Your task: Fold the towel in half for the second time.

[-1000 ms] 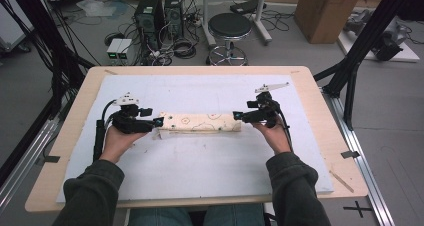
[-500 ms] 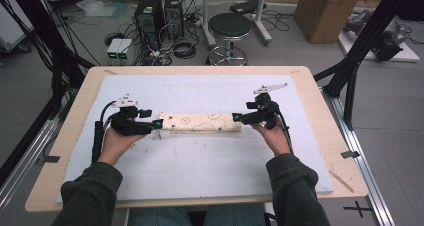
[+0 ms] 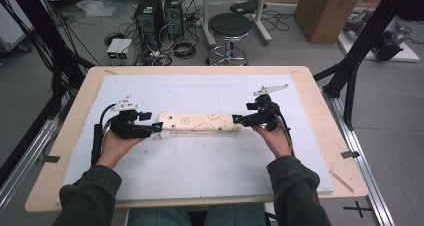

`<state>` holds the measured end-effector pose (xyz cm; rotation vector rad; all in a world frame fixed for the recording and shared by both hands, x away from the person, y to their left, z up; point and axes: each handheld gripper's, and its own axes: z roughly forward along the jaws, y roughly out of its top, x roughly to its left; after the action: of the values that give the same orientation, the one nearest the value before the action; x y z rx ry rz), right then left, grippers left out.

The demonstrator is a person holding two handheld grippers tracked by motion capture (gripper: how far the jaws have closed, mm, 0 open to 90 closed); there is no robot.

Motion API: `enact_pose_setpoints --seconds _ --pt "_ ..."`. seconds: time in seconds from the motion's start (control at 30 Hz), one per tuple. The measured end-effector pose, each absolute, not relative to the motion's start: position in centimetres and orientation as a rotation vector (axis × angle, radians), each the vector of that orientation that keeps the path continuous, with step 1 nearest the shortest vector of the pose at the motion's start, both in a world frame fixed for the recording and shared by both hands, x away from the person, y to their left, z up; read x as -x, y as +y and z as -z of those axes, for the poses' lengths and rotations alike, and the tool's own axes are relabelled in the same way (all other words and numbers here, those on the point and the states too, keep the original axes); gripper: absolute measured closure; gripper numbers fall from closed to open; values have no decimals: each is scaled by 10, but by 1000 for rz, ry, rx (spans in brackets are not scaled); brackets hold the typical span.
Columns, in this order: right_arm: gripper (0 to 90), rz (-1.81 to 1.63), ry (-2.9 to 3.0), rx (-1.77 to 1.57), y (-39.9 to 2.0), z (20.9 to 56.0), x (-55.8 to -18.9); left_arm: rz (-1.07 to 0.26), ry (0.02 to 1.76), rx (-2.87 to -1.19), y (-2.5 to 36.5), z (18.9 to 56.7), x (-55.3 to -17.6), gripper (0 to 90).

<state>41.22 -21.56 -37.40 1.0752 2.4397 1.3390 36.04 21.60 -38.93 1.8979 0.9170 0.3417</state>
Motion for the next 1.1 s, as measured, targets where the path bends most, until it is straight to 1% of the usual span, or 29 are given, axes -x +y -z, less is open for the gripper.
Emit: enact_pose_setpoints --seconds 0.17,0.43,1.1 --pt "122 -1351 2430 -1060 -214 373 -407 -344 915 -1899 219 391 -356 333" --pt "123 -1353 2406 -1049 -220 383 -396 -363 890 -1907 219 387 -346 331" --pt "123 -1358 2407 -1000 -231 385 -371 -370 885 -1896 224 394 -320 322"
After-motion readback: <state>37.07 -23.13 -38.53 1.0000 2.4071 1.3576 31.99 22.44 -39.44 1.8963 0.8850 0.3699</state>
